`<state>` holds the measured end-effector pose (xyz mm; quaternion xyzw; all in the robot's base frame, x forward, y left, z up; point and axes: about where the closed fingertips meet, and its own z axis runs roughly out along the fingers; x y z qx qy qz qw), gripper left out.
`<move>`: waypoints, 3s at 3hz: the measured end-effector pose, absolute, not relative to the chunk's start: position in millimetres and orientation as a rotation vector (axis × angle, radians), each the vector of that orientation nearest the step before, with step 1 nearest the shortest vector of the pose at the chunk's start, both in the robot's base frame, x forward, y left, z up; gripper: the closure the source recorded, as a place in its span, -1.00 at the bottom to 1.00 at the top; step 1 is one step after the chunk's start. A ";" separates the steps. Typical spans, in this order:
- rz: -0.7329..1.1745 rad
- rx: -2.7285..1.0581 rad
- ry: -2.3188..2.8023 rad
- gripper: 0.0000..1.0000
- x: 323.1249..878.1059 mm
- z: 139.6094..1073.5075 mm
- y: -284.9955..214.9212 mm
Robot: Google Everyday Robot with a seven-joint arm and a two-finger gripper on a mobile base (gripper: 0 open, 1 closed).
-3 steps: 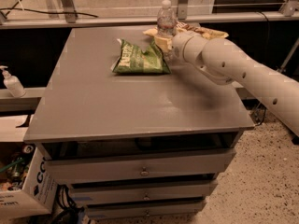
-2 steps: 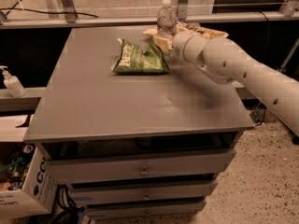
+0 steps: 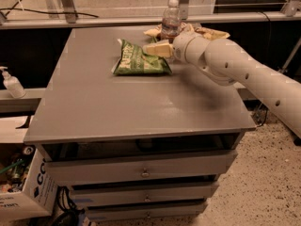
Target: Move water bottle near brown chip bag
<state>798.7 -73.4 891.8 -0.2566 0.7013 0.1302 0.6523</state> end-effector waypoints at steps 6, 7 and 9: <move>0.350 -0.698 1.599 -1.00 698.1 916.9 -163.2; 0.295 -0.719 1.613 -1.00 693.4 919.1 -188.6; 0.217 -0.744 1.617 -1.00 691.7 931.4 -225.8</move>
Offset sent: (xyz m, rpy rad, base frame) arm -0.0516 -0.0441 0.0048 -0.0362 0.0414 0.0465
